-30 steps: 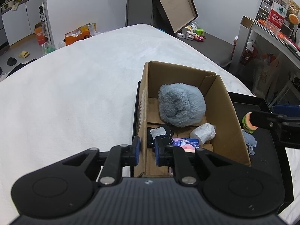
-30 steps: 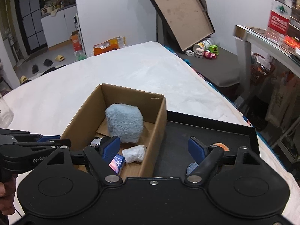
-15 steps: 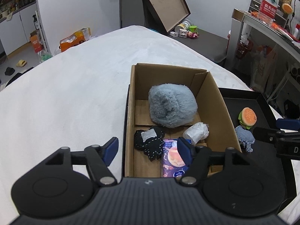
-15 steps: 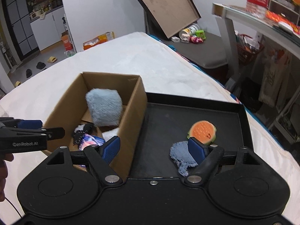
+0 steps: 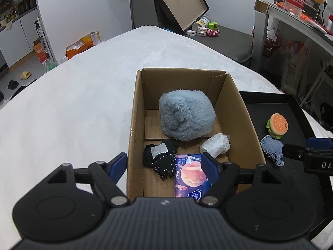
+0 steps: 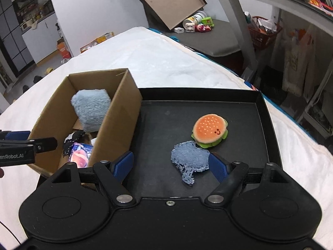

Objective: Organize soft objects
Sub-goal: 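Open the right gripper and move it back over the tray, then grasp the blue knitted cloth with the right gripper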

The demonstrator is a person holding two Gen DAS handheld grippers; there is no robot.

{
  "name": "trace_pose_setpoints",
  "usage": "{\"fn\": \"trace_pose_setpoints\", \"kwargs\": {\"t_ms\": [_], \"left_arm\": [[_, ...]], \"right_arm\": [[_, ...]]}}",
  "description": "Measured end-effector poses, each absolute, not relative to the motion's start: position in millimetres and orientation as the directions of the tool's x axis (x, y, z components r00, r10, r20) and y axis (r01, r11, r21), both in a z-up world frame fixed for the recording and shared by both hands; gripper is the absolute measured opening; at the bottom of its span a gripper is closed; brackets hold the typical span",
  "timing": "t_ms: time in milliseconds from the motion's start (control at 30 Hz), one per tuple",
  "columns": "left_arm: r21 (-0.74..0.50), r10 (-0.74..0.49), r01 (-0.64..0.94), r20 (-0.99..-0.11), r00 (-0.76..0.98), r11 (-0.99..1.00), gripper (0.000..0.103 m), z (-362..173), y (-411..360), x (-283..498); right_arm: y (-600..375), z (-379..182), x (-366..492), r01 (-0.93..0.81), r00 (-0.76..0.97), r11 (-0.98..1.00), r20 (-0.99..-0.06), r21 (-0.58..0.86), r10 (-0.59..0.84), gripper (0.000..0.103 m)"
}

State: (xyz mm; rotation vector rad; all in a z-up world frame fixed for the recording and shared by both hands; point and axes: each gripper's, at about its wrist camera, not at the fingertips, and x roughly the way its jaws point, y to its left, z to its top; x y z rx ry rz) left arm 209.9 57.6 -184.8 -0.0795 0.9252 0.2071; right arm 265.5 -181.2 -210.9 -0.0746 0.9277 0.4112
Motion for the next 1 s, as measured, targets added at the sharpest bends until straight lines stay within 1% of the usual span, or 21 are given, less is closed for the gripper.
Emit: {"fn": "trace_pose_setpoints", "kwargs": {"t_ms": [133, 367, 800, 1000], "left_arm": [[0.037, 0.156, -0.214, -0.802, 0.577, 0.976, 0.078, -186, 55, 213], [0.055, 0.176, -0.224, -0.807, 0.563, 0.973, 0.078, -189, 53, 218], [0.075, 0.19, -0.223, -0.811, 0.553, 0.972, 0.079, -191, 51, 221], [0.073, 0.185, -0.218, -0.811, 0.554, 0.973, 0.079, -192, 52, 220]], "right_arm": [[-188, -220, 272, -0.362, 0.517, 0.923, -0.796, 0.13, 0.315, 0.07], [-198, -234, 286, -0.319, 0.509, 0.935, -0.805, 0.154, 0.306, 0.063], [-200, -262, 304, -0.284, 0.497, 0.948, -0.824, 0.143, 0.273, 0.063], [-195, -278, 307, -0.285, 0.47, 0.951, -0.847, 0.119, 0.247, 0.064]]}}
